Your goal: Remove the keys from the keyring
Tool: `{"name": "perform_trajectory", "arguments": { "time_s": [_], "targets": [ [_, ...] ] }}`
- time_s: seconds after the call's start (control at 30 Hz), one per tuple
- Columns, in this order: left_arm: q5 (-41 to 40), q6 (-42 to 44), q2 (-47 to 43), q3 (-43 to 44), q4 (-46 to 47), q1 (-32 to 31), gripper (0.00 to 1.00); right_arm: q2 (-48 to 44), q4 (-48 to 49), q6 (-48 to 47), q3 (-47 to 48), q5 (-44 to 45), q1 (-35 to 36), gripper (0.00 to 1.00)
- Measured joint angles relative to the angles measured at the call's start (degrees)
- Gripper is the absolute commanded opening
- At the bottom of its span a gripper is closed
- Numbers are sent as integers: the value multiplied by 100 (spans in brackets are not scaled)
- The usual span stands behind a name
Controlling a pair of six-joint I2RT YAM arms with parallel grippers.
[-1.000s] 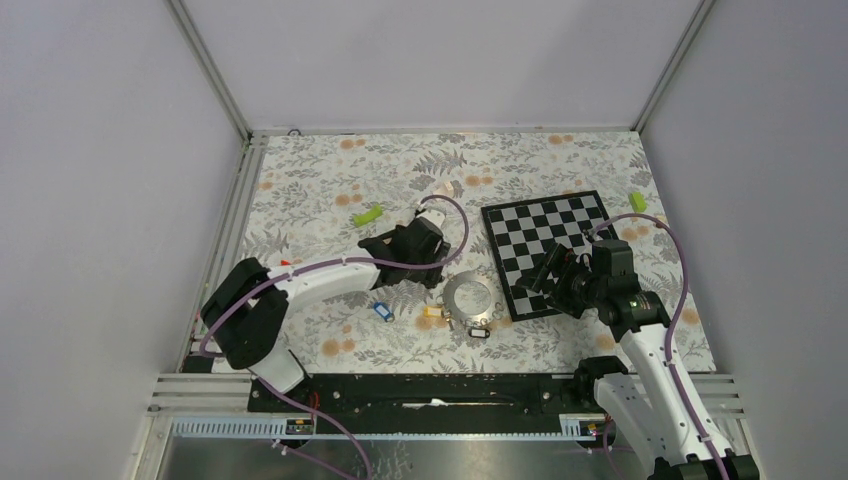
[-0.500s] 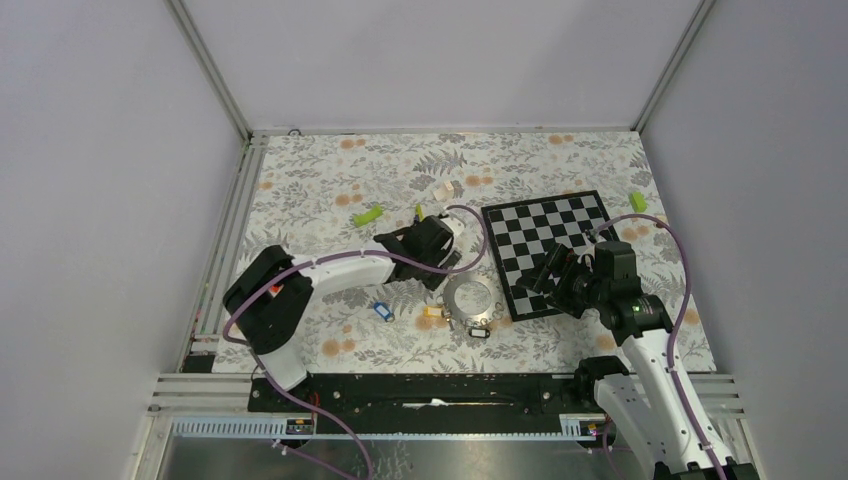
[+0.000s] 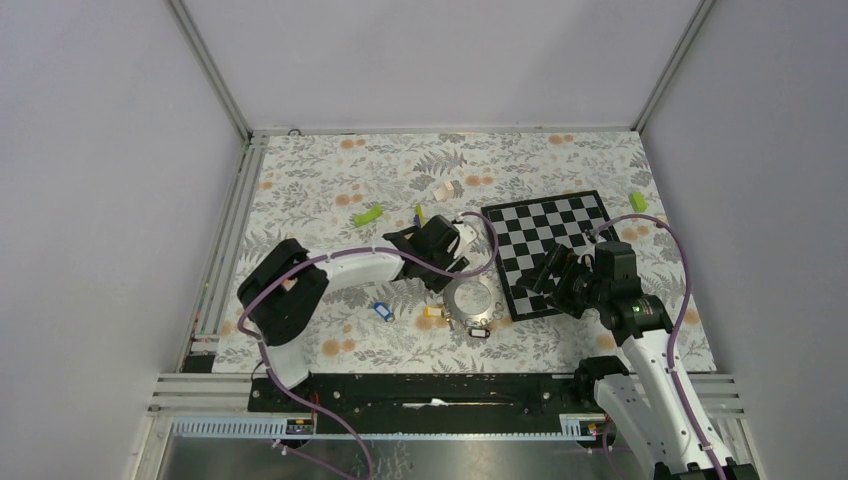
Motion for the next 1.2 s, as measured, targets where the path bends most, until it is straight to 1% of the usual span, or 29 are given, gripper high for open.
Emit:
{"name": "perform_trajectory", "arguments": {
  "time_s": [0.23,0.43,0.57,0.7,0.87,0.97,1.2],
  "targets": [
    [214,103,352,90,212,2,63,-7,0,-2,0,0,0,100],
    [411,142,540,306,190,4,47,-11,0,-2,-2,2,0,100],
    [511,133,627,420,151,0,33,-9,0,-2,-2,2,0,100],
    [570,120,627,420,105,-7,22,-11,0,-2,-2,2,0,100],
    [522,146,610,428,31,-7,8,-11,0,-2,-2,2,0,100],
    [448,131,542,433,-201,-7,0,-11,0,0,-2,4,0,100],
    [396,-50,219,166,-632,-7,0,-11,0,0,-7,4,0,100]
  ]
}}
